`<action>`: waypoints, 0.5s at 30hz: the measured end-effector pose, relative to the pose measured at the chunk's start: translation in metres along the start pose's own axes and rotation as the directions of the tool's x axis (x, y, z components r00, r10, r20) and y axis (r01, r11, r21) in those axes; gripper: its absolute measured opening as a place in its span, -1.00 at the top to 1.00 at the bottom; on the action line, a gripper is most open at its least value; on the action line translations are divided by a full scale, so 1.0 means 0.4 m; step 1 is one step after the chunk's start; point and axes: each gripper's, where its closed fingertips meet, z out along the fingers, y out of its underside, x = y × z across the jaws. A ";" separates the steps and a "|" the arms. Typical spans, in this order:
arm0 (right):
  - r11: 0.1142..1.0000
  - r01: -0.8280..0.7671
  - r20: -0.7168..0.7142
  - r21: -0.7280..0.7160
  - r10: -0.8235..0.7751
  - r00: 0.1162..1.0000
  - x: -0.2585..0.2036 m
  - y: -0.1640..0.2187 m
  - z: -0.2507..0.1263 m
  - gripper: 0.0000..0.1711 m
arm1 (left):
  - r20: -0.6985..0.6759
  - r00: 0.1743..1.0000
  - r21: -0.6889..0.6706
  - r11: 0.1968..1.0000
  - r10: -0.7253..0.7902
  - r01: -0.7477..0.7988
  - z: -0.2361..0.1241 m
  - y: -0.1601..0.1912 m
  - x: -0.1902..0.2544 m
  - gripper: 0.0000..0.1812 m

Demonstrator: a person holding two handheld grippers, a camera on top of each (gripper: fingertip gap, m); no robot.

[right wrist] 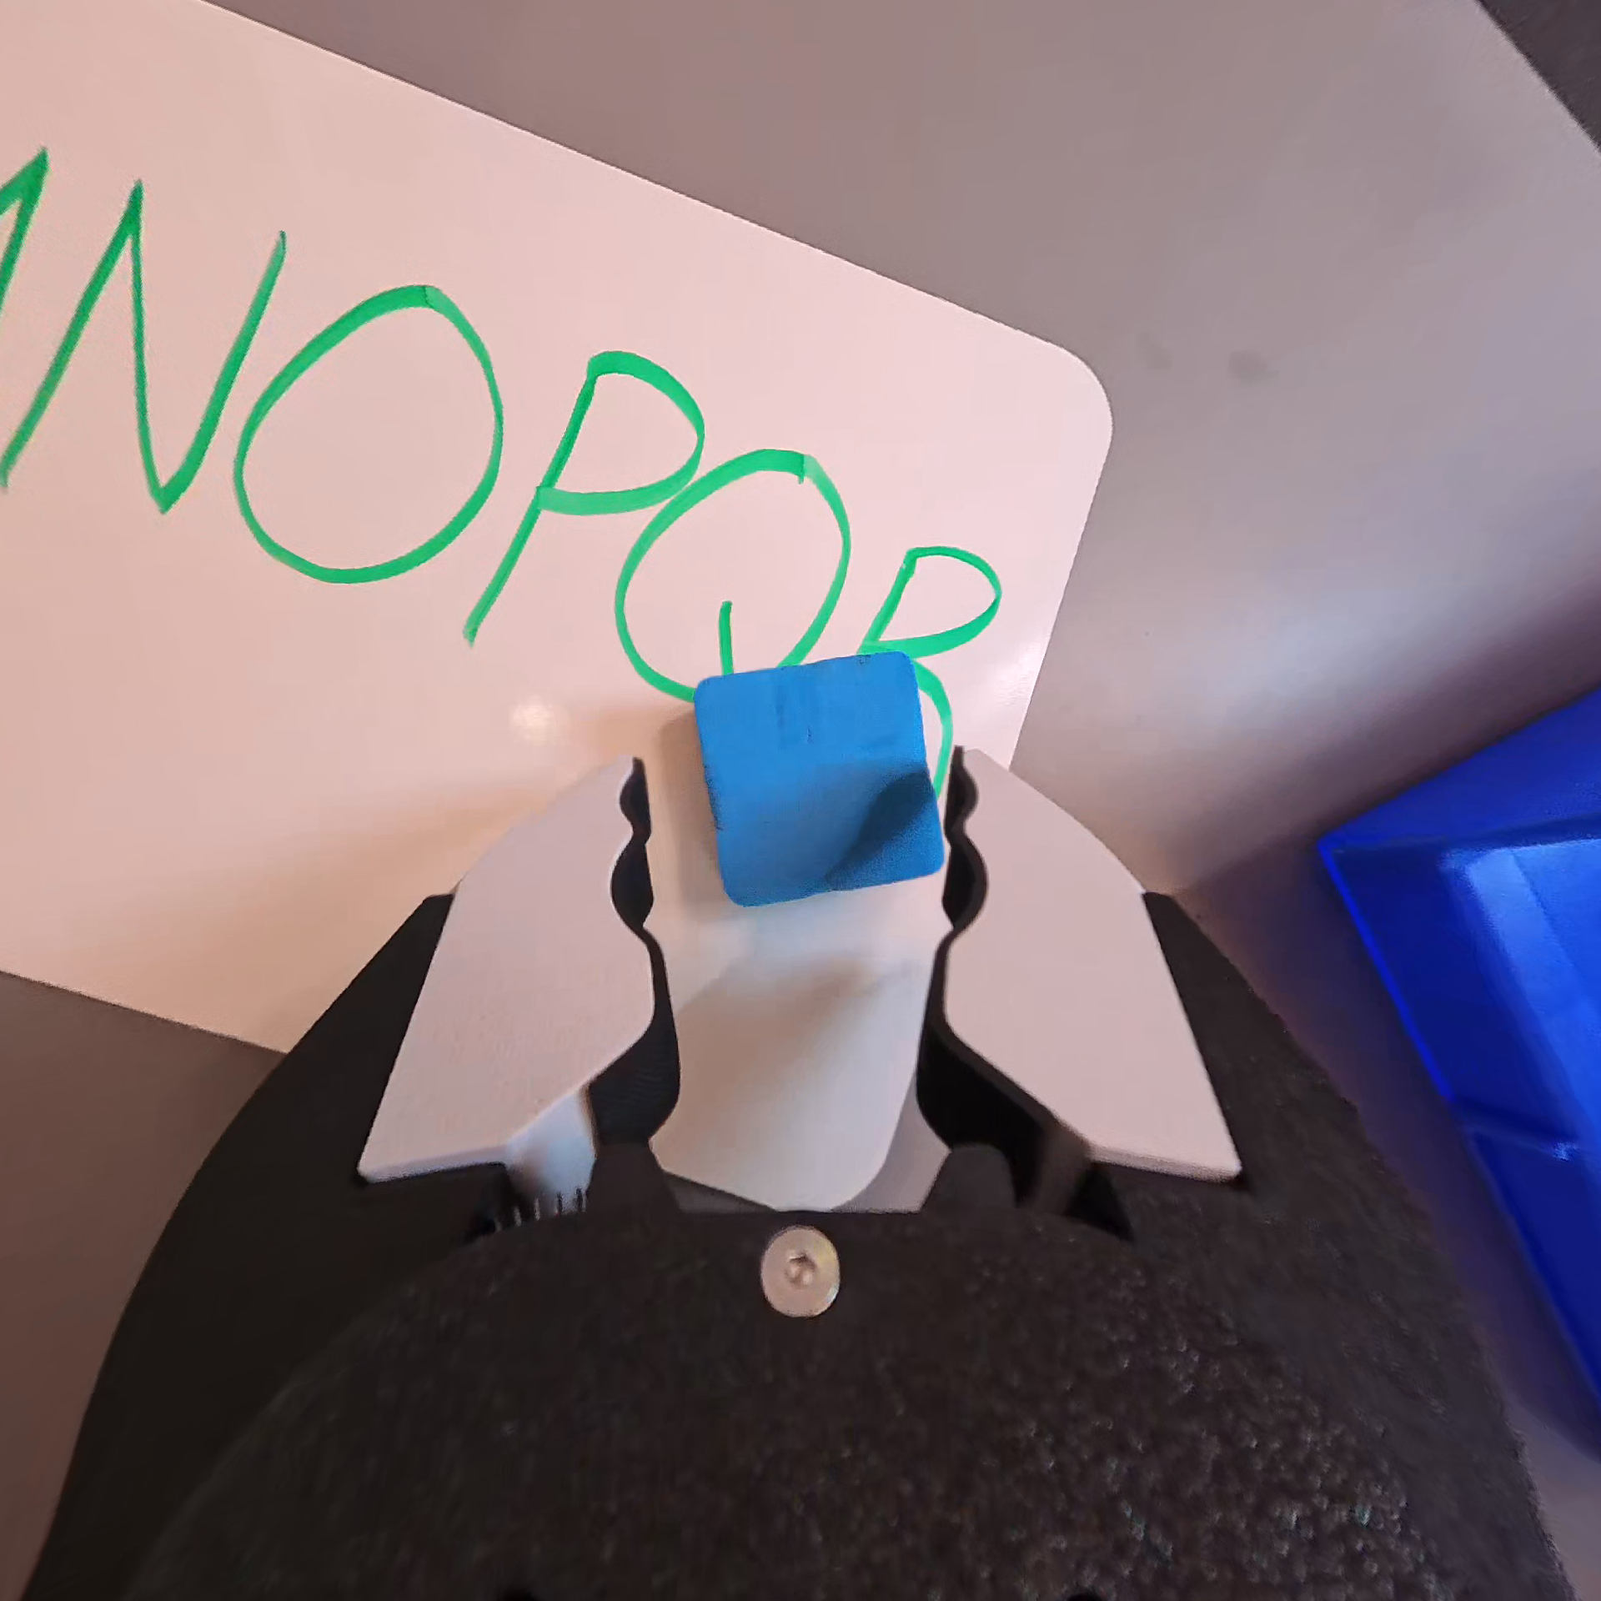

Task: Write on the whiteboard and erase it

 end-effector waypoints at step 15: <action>0.986 0.083 0.079 -0.146 -0.072 0.994 0.005 0.014 0.013 0.32 | -0.398 0.900 -0.228 0.931 0.176 -0.283 0.200 -0.047 0.334 1.00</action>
